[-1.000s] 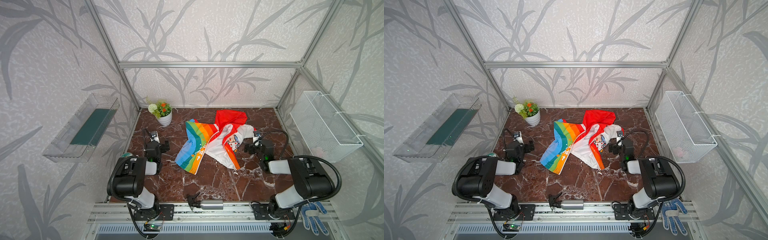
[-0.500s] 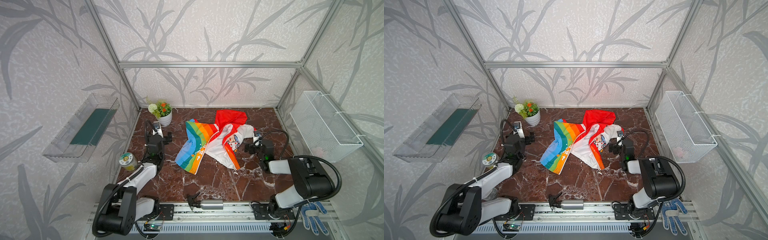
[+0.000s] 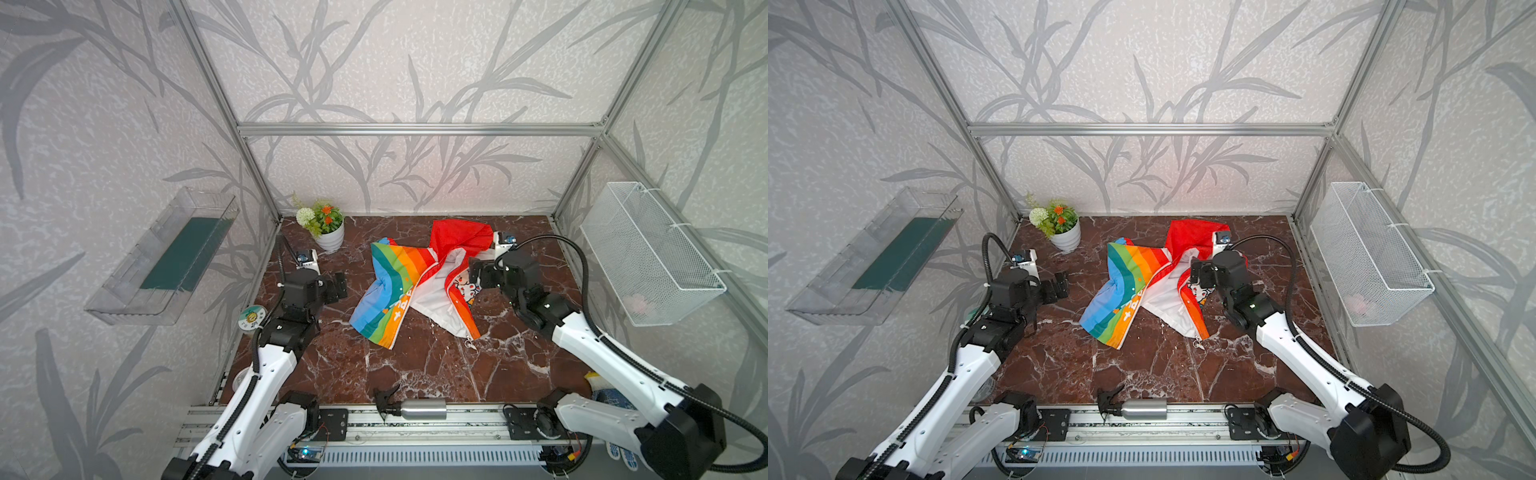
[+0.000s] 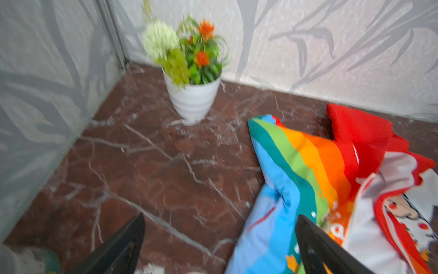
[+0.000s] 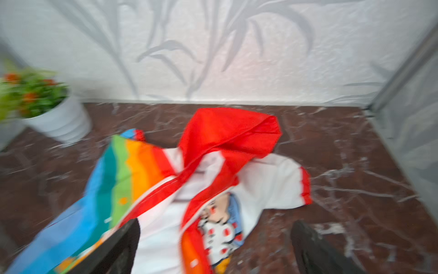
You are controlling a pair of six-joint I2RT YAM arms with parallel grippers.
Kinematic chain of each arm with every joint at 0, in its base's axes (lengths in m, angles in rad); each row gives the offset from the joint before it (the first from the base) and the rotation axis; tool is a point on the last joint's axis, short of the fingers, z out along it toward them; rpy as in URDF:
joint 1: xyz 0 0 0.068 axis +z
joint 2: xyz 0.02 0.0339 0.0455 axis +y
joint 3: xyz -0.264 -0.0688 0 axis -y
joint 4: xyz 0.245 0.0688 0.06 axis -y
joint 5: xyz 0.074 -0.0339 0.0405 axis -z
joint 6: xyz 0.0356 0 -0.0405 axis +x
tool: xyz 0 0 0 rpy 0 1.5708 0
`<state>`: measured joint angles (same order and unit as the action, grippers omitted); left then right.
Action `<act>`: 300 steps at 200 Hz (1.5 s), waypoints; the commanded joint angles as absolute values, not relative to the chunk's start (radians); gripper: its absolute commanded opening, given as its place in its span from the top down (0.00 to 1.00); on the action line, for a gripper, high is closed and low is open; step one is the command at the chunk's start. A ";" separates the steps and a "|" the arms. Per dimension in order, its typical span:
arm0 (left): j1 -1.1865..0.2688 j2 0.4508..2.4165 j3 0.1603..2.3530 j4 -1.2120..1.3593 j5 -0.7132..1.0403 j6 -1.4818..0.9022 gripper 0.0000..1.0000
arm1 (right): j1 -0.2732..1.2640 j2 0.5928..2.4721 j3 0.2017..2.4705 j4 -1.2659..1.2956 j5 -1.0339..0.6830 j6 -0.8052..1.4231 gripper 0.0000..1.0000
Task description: Zip up the jacket
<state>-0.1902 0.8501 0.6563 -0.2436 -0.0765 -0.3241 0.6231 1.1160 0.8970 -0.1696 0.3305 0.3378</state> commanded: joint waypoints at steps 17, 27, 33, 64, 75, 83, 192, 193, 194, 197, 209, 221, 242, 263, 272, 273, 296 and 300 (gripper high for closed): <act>-0.210 0.786 0.564 -0.383 0.064 -0.563 0.03 | 0.885 1.263 0.896 -0.421 0.260 0.830 0.01; -0.212 0.781 0.528 -0.376 0.097 -0.609 0.04 | 0.931 1.333 0.906 -0.373 0.213 0.879 0.01; -0.212 0.779 0.502 -0.358 0.120 -0.631 0.04 | 0.947 1.375 0.922 -0.363 0.185 0.904 0.01; -0.216 0.806 0.418 -0.252 0.224 -0.739 0.07 | 0.992 1.528 0.998 -0.347 0.095 0.949 0.01; -0.216 0.837 0.404 -0.248 0.239 -0.776 0.08 | 1.000 1.538 0.995 -0.334 0.105 0.967 0.01; -0.216 0.864 0.398 -0.250 0.261 -0.779 0.09 | 1.000 1.537 0.984 -0.313 0.106 0.984 0.01; -0.218 1.020 0.327 -0.075 0.352 -0.864 0.29 | 0.988 1.526 0.943 -0.230 0.128 0.996 0.01; -0.218 1.022 0.327 -0.075 0.354 -0.863 0.30 | 0.988 1.527 0.943 -0.230 0.127 0.996 0.01; -0.219 1.026 0.329 -0.074 0.356 -0.862 0.31 | 0.987 1.527 0.942 -0.229 0.126 0.996 0.01; -0.218 1.034 0.332 -0.073 0.359 -0.858 0.32 | 0.987 1.529 0.942 -0.229 0.124 0.997 0.01; -0.219 1.063 0.346 -0.075 0.373 -0.847 0.34 | 0.985 1.534 0.942 -0.226 0.114 1.003 0.01; -0.219 1.088 0.348 -0.052 0.387 -0.852 0.37 | 0.979 1.537 0.942 -0.206 0.089 1.008 0.01; -0.219 1.128 0.344 -0.008 0.406 -0.861 0.42 | 0.978 1.540 0.949 -0.181 0.040 1.020 0.01; -0.219 1.169 0.341 0.020 0.409 -0.857 0.43 | 0.978 1.554 0.941 -0.137 0.013 1.042 0.01; -0.219 1.183 0.341 0.035 0.411 -0.857 0.44 | 0.976 1.561 0.939 -0.126 0.007 1.045 0.01; -0.219 1.184 0.341 0.036 0.411 -0.856 0.44 | 0.977 1.562 0.939 -0.125 0.007 1.044 0.01; -0.219 1.216 0.347 0.072 0.428 -0.855 0.51 | 0.976 1.582 0.950 -0.133 -0.005 1.035 0.01; -0.219 1.218 0.347 0.076 0.429 -0.855 0.55 | 0.976 1.583 0.951 -0.131 -0.009 1.035 0.01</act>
<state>-0.2153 1.1927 0.3424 0.0349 0.4126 -0.8509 0.9806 1.5604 0.9489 -0.1486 0.0181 1.0252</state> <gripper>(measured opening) 0.506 0.990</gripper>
